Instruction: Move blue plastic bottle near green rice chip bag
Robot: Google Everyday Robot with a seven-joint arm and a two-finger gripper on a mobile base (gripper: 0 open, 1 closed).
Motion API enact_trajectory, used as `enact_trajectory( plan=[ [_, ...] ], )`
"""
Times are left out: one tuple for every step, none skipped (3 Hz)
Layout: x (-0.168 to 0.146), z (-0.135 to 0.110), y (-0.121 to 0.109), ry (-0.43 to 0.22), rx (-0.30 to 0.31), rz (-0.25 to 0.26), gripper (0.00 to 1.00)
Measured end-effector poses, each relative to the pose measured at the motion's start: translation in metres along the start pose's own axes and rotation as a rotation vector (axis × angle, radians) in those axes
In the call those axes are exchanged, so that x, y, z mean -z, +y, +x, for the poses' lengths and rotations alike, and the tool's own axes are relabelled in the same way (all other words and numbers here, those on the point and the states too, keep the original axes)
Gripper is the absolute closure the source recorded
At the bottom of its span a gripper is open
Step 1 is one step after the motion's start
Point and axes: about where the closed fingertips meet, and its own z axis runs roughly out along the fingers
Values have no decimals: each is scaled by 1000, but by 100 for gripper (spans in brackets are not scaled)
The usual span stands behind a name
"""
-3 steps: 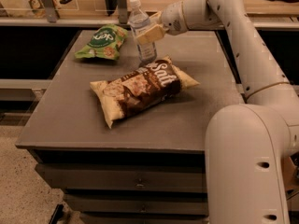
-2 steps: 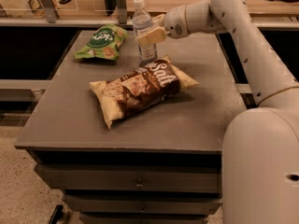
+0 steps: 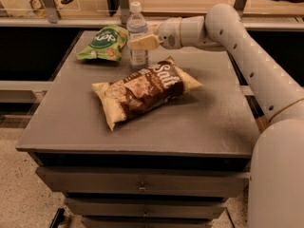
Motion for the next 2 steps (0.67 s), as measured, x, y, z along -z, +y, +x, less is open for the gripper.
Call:
enact_trajectory(
  plan=[
    [-14, -3, 12, -10, 16, -14, 100],
    [-25, -5, 15, -5, 35, -16, 100]
  ],
)
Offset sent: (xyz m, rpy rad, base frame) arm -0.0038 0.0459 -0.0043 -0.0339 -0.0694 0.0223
